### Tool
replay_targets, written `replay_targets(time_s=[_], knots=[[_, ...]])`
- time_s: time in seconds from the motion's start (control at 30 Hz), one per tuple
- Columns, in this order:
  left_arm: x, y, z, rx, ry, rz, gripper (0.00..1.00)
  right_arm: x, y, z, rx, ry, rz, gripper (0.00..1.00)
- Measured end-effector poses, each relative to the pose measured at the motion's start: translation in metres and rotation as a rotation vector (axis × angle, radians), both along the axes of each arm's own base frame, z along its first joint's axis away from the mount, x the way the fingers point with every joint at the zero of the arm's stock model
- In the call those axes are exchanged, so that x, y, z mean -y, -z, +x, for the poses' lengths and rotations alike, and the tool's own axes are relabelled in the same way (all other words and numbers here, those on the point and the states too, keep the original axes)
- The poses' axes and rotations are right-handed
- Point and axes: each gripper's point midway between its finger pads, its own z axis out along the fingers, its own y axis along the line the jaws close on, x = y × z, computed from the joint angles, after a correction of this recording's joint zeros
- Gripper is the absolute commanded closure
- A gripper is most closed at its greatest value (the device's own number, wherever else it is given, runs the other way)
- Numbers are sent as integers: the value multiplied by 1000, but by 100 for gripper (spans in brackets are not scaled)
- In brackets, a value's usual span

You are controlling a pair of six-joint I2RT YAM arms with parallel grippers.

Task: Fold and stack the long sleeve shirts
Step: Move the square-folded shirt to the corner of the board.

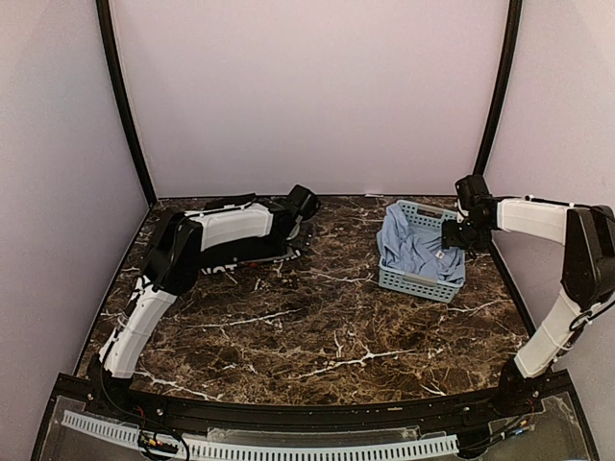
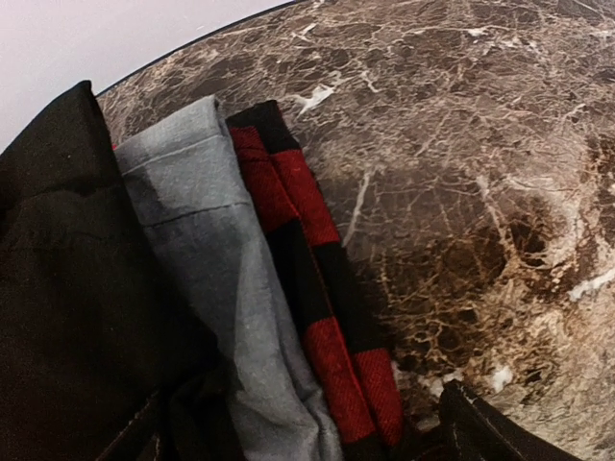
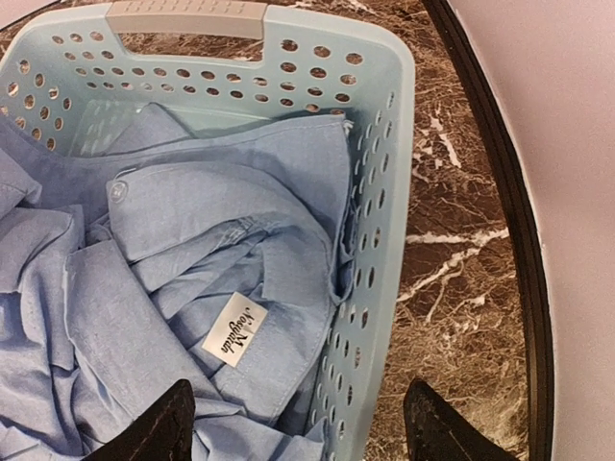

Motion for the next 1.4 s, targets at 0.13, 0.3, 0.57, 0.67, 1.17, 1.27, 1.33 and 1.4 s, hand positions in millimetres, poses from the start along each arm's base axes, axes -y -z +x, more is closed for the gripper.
replay_targets(time_s=[0.13, 0.3, 0.57, 0.67, 1.17, 1.27, 1.33, 1.4], knots=[[-16, 5, -9, 5, -23, 69, 10, -10, 3, 0, -6, -24, 6, 29], [-51, 3, -34, -21, -30, 136, 14, -18, 4, -1, -7, -43, 3, 28], [-127, 4, -35, -66, -73, 166, 15, -27, 2, -5, -11, -66, -4, 26], [-152, 3, -24, -63, -95, 168, 13, -25, 1, -8, -17, -61, -18, 25], [-172, 1, -21, -53, -23, 194, 7, 40, 26, -7, -122, 106, -122, 28], [-176, 2, -20, -50, -16, 200, 7, 49, 22, -6, -118, 126, -135, 29], [-179, 1, -19, -48, -12, 206, 7, 53, 19, -4, -111, 139, -143, 29], [-185, 1, -18, -48, -16, 212, 7, 60, 15, -1, -106, 153, -154, 29]])
